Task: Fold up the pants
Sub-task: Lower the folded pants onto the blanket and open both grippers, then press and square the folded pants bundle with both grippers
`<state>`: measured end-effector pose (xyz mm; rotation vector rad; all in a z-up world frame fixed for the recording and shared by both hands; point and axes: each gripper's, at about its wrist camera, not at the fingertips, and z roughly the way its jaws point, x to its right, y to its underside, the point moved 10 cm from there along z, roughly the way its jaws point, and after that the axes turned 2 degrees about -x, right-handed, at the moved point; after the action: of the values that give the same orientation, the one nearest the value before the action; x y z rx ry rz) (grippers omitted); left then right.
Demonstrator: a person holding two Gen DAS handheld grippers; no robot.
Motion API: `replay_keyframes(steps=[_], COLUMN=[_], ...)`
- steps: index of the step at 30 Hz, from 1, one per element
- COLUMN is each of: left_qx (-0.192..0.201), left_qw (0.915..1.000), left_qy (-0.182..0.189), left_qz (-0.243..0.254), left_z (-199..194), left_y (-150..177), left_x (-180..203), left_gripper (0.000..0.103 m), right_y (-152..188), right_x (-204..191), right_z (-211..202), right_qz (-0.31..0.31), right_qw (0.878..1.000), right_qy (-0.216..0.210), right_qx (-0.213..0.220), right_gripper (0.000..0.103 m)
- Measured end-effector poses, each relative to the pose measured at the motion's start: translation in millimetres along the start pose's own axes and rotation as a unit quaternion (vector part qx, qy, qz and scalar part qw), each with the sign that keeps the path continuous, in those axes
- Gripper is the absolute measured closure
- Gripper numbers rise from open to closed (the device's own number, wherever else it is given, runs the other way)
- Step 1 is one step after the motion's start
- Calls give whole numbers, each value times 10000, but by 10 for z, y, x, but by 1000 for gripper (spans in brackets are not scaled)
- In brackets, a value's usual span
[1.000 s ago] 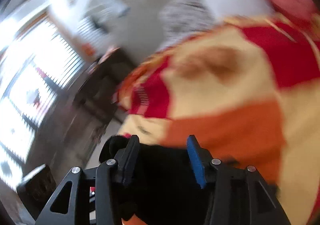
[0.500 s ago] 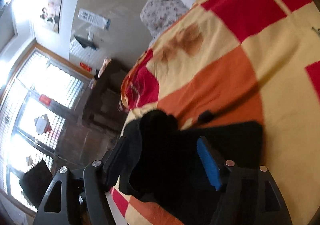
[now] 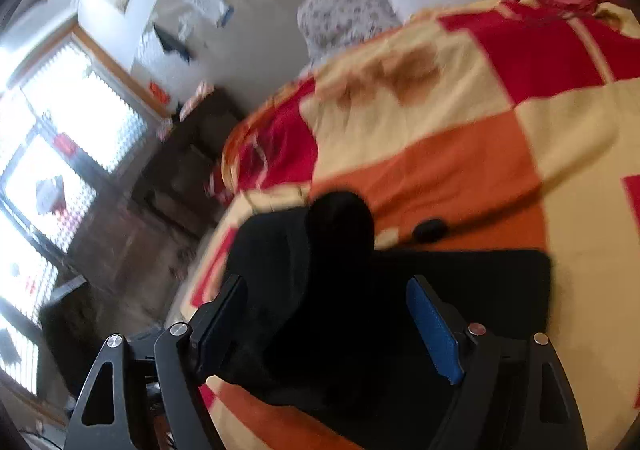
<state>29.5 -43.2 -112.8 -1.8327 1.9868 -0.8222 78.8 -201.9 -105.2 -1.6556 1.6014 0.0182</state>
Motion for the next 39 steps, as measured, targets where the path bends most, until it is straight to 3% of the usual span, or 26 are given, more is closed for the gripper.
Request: replay_keyframes(steps=[1,2,6,9,12,15,17,19,20,23,26,28,30,32,35,37,38,39], left_qx=[-4,-12,-40,163,252,-79,-242,-304,-302,-271,-127,-137,-148,-240,-236,-264,-277,-303], left_qw=[10000,10000,10000,9998,9996,9998,9995,9992,9992,9994,9995,9996,9994,9991,9995,9994,9995,9994], left_qy=[-23,-31,13,69,109,161,156,-37,-32,2,-216,-200,-239,-315,-186,-216,-166,-131], left_qz=[-7,-17,-60,-37,19,78,157,254,268,225,197,153,183,173,6,-33,-70,-111], left_z=[-6,-18,-125,-269,-276,-9,142,220,206,141,131,192,279,386,434,453,451,445], left_y=[6,9,-70,-212,-299,-228,-178,-154,-164,-247,-408,-491,-537,-523,-486,-473,-473,-472], left_x=[-10,-6,-10,40,154,326,411,429,431,380,310,324,339,334,306,265,262,255], left_gripper=[62,62,62,62,54,53,53,53,53,53,53,53,53,52,43,42,42,42], right_y=[12,21,-24,-95,-109,-10,66,56,29,-134,-271,-321,-335,-267,-108,-81,-93,-124], right_x=[-8,-44,-198,-193,-8,355,623,686,687,667,606,638,660,877,1159,1334,1368,1311], right_z=[35,67,-74,-423,-685,-662,-580,-659,-717,-995,-1062,-878,-697,-655,-817,-973,-1067,-1128], right_qz=[-27,-37,-271,-482,-416,-252,-38,195,158,-223,-236,-336,-340,-96,332,379,478,600], right_qw=[10000,9999,9987,9975,9974,9964,9937,9948,9932,9818,9831,9807,9834,9807,9764,9614,9605,9681], right_qy=[-9,-125,-372,-226,39,707,1103,956,1098,1732,1556,1806,1728,1927,2108,2699,2696,2349], right_qx=[8,35,230,455,591,383,205,288,359,744,938,676,432,318,325,386,497,628], right_gripper=[58,77,89,90,90,89,81,76,71,71,71,71,71,71,71,71,71,71])
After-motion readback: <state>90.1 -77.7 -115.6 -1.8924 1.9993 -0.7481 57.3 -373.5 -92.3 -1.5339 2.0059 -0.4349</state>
